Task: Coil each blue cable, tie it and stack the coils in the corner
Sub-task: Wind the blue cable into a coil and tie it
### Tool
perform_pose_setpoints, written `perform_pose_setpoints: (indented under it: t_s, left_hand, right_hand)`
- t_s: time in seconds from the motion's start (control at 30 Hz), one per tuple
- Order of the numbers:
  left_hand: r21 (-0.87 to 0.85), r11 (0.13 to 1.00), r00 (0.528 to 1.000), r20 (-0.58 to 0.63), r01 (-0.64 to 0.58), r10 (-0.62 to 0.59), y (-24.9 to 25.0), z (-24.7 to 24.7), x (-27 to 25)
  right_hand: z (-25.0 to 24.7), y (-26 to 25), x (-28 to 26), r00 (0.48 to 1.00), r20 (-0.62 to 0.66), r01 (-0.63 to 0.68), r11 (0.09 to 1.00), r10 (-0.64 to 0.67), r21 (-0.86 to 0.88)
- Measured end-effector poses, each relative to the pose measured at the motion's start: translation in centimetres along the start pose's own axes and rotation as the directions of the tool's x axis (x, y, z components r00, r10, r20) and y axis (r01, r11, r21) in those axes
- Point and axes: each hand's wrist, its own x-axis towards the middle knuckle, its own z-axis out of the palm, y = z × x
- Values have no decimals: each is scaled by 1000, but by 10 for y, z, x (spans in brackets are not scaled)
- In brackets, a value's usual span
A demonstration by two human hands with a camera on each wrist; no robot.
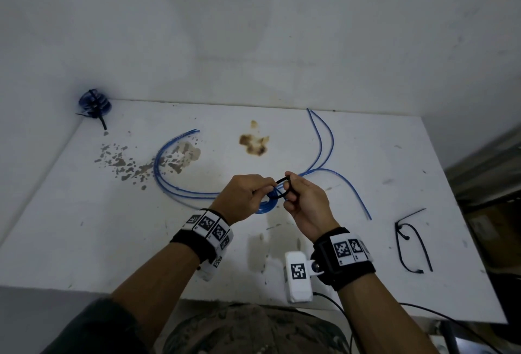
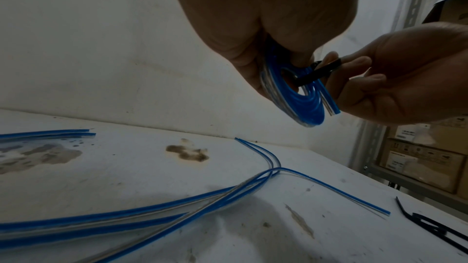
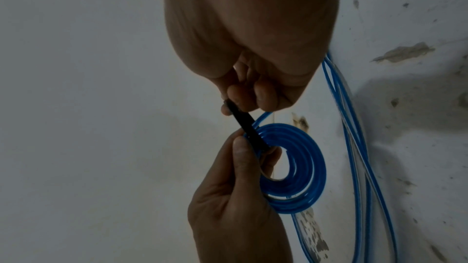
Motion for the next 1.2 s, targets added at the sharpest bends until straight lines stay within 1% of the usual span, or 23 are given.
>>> perform_pose_setpoints:
  t_s: [0.1, 0.23, 0.5, 0.63, 0.77, 0.87, 0.93, 1.0, 1.2]
  left_hand:
    - [-5, 1000, 1000, 3, -9, 9, 0, 0, 0]
    - [-31, 999, 1000, -12, 10, -11, -1, 1, -2]
    - [-20, 1000, 1000, 14, 15, -15, -4, 3, -2]
    - [12, 999, 998, 60, -30, 29, -3, 0, 0]
    - [40, 996, 993, 92, -82, 78, -3, -2, 0]
    - [36, 995, 992, 87, -92, 89, -4, -3, 0]
    - [31, 995, 991, 91, -96, 93, -5, -3, -1]
    - [33, 995, 992, 93, -91, 88, -5, -2, -2]
    - [4, 1000, 998, 62, 5, -5, -6, 0, -2]
  right_hand:
    - [-1, 0, 1, 1000, 9, -9, 1000, 9, -6]
    - [-1, 1, 0, 999, 14, 35, 997, -34, -70]
    - [2, 6, 1, 992, -82, 91, 995, -94, -40]
    - [0, 3, 2, 995, -80, 57, 996, -63, -73]
    - [-3, 1, 6, 999, -29, -38, 999, 38, -26]
    - [-5, 0, 7, 993, 21, -115, 993, 115, -3]
    - [-6, -1, 7, 989, 42, -141, 990, 141, 1]
    - [-6, -1, 7, 988, 50, -145, 989, 145, -6]
    - [-8, -2, 4, 991, 62, -119, 992, 117, 30]
